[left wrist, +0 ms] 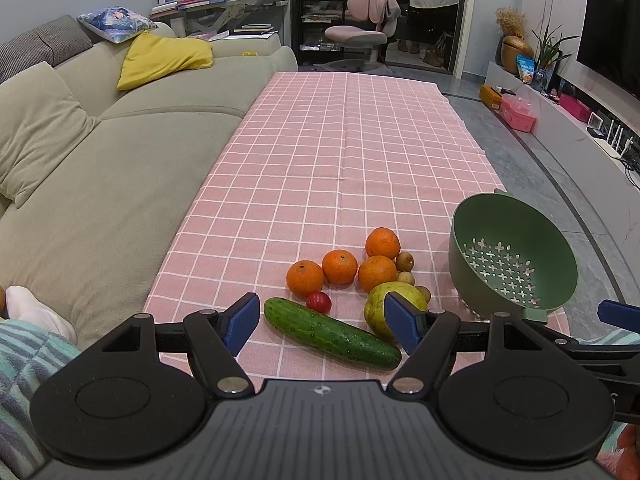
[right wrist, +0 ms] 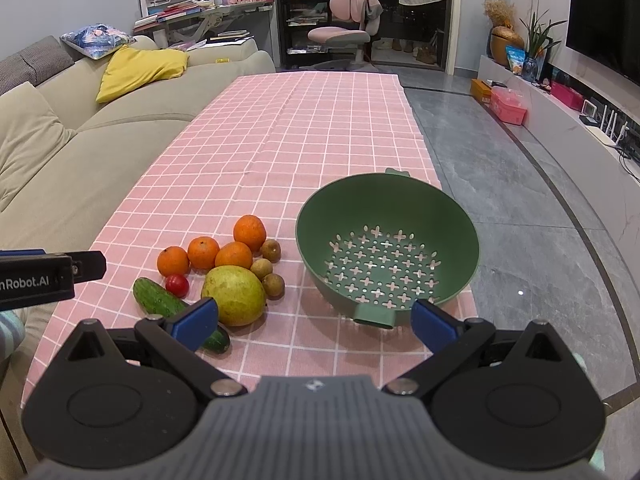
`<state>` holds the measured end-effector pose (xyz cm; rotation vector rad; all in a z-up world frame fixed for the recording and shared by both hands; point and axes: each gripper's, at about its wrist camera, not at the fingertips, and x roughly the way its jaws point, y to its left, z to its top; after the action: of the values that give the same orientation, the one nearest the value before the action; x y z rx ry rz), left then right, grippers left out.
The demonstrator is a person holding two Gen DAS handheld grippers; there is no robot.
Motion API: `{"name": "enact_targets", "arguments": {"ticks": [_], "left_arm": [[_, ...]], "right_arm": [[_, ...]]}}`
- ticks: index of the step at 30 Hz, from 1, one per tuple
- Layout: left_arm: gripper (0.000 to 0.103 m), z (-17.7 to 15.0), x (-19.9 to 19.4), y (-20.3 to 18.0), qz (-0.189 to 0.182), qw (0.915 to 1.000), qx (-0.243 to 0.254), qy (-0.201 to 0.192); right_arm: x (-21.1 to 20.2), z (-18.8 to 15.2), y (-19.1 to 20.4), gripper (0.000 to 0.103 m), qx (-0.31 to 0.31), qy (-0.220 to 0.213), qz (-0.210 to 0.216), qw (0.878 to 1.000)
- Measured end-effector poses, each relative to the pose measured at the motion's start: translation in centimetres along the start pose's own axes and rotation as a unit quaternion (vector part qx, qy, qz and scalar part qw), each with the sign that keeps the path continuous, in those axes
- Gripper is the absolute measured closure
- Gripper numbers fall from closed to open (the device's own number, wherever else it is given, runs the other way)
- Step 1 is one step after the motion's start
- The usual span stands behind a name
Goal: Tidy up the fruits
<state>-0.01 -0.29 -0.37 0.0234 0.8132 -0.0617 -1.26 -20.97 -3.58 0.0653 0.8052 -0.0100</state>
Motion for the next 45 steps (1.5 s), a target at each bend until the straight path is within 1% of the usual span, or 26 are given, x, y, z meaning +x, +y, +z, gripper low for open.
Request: {"name": "enact_targets", "arguments": {"ticks": [16,22,28,30,32,34,38,40,42,45], "left_arm": [[0.020,-0.1,0.2,-0.1,0.001,1.0000,0.001,0.003],[0.020,-0.3,0.6,0.0,-0.001,0.9999,0.000,0.011],[0.024,-0.1,1.4,0.4,-0.009,0.9997,-0.003,0.024],[0.032,-0.2,1.8,0.5,-0.016,0.9993,-0.005,0.033],[0.037,-0.4,2.5,0.9,-0.026,0.9984,-0.017,0.048],[0.039,-0.6,3.3,1.4,-0.037,0.9966,-0.037,0.063],[0.039,-0.9,4.9,2.5,-0.038,0.9928,-0.071,0.088],[0.039,-1.0,5.8,3.0,-0.039,0.9904,-0.090,0.097],[0.041,-0.9,6.8,3.5,-0.040,0.9863,-0.115,0.111],[0.041,-0.9,8.5,4.1,-0.064,0.9768,-0.157,0.131]], "right_arm": [[0.1,0.2,0.0,0.004,0.001,0.010,0.000,1.000],[0.5,0.2,-0.1,0.004,0.003,0.016,0.003,1.000],[1.3,0.3,0.1,0.005,0.001,0.018,0.025,1.000],[1.6,0.3,0.2,0.010,-0.004,0.016,0.035,0.999],[2.3,0.4,0.5,0.020,-0.010,0.022,0.047,0.999],[3.1,0.4,0.7,0.025,-0.011,0.030,0.065,0.997],[4.9,0.3,1.0,0.044,-0.010,0.042,0.105,0.994],[5.9,0.3,1.2,0.047,-0.013,0.048,0.119,0.992],[6.7,0.3,1.7,0.048,-0.029,0.044,0.130,0.990],[7.9,0.4,2.9,0.048,-0.071,0.032,0.136,0.988]]}}
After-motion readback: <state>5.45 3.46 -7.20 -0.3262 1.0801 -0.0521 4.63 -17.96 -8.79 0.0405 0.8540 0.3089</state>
